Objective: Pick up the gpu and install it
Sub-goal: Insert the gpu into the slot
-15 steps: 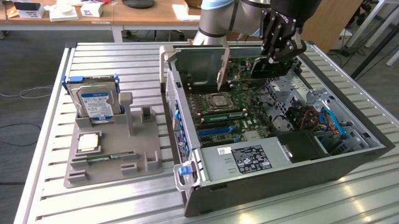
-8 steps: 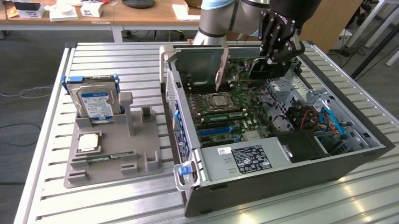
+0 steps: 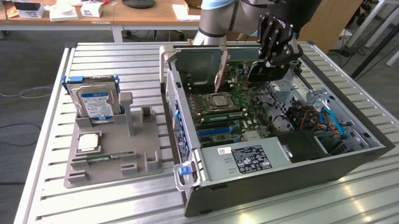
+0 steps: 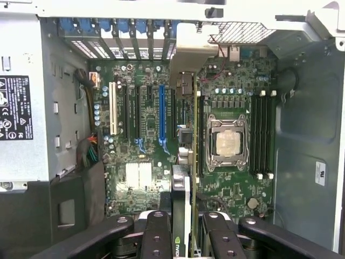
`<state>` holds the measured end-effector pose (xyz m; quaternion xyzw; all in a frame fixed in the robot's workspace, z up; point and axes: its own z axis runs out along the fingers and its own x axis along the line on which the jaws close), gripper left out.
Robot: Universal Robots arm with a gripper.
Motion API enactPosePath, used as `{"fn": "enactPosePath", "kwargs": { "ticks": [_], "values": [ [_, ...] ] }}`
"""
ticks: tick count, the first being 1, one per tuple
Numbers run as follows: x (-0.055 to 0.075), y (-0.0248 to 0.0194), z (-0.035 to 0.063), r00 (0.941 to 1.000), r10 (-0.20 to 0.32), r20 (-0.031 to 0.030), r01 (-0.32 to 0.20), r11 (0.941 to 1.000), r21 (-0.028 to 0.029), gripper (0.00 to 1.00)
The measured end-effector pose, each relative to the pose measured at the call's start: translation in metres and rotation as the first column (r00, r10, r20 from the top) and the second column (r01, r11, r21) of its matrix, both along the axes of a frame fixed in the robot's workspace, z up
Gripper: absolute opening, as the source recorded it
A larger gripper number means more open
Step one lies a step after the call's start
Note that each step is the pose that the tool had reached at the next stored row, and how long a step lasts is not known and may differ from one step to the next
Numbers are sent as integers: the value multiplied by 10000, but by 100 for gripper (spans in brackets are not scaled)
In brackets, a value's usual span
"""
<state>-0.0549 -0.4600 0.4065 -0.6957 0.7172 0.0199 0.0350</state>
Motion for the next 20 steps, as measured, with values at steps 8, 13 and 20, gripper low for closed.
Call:
{"fn": "enactPosePath", "kwargs": {
  "ticks": [8,13,20],
  "values": [
    [0,0,-37,9986,0,-529,0,10000,5,27],
    [1,0,-74,9987,1,-510,0,10000,6,27],
    [1,0,-137,9995,2,-314,-2,10000,3,27]
  ]
}}
